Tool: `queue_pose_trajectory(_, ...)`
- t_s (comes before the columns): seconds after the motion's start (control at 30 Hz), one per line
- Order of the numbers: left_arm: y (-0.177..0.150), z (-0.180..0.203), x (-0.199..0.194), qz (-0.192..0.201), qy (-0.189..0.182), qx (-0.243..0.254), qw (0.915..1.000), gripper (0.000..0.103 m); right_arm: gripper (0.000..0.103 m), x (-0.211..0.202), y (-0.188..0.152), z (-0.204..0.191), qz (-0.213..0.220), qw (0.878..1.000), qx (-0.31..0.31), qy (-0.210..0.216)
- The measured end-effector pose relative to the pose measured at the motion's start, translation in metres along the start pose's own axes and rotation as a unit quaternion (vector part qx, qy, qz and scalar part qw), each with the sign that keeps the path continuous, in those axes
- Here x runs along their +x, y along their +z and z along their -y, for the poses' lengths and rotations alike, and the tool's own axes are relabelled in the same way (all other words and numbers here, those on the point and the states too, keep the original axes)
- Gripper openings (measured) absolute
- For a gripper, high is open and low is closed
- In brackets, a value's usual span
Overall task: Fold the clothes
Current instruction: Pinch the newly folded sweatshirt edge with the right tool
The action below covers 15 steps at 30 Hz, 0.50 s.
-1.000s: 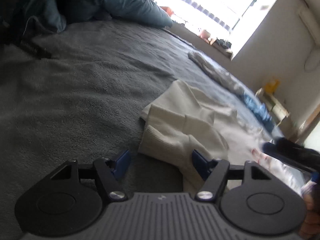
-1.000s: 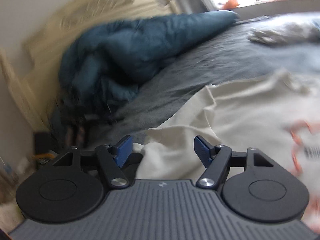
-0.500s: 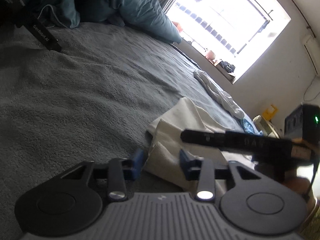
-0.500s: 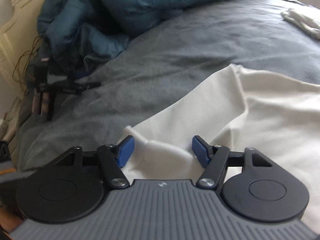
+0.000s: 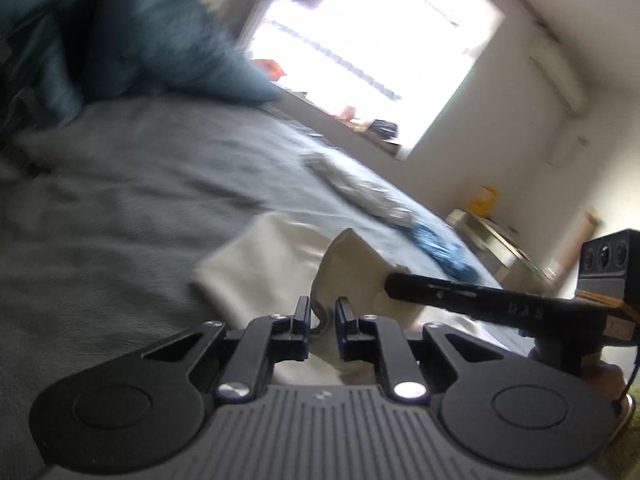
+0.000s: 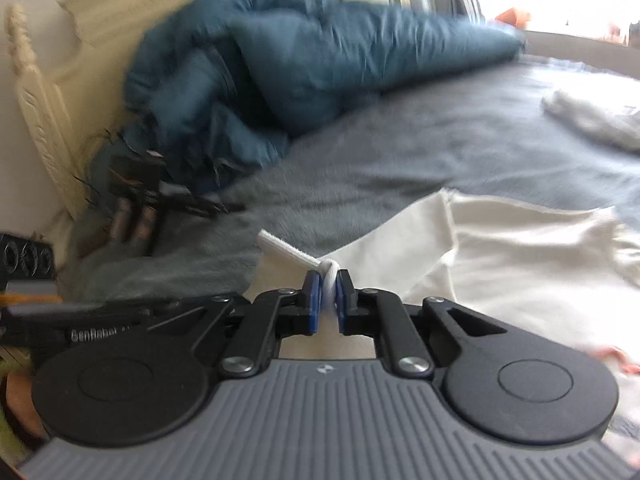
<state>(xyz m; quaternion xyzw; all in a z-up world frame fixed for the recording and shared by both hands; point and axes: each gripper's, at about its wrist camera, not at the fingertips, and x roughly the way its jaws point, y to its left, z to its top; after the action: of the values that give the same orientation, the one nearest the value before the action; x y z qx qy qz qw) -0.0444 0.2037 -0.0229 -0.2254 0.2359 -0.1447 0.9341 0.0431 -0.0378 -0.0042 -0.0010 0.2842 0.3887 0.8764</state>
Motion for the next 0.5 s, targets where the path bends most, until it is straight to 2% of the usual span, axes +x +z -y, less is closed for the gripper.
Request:
queue_pose_trajectory(0.1,-0.019,0.04,-0.01,-0.03,-0.044,0.054,0.9971,0.015,0.008,-0.05,-0.031,-0.009,0.026,0.999,-0.02,-0.015)
queue_pose_trajectory(0.2,-0.044,0.072,-0.015,-0.076,-0.076,0.1,0.9891,0.03,0.011,-0.08,-0.07,-0.006,0.012,0.999,-0.009,-0.031)
queue_pose_trajectory(0.23,-0.054,0.078,-0.017,-0.093,-0.084,0.109,0.9861,0.038,0.011,-0.088,-0.083,-0.005,0.001,0.999,-0.005,-0.031)
queue_pose_trajectory(0.3,-0.067,0.081,-0.021,-0.111,-0.09,0.114,0.9832,0.052,0.011,-0.1,-0.106,0.0,-0.028,0.999,0.013,-0.024)
queue_pose_trajectory(0.4,-0.085,0.085,-0.028,-0.136,-0.097,0.119,0.9788,0.053,0.012,-0.116,-0.128,0.01,-0.052,0.998,0.038,-0.024)
queue_pose_trajectory(0.5,-0.087,0.074,-0.026,-0.136,-0.081,0.076,0.9845,0.055,0.016,-0.131,-0.133,0.028,-0.04,0.994,0.1,-0.009)
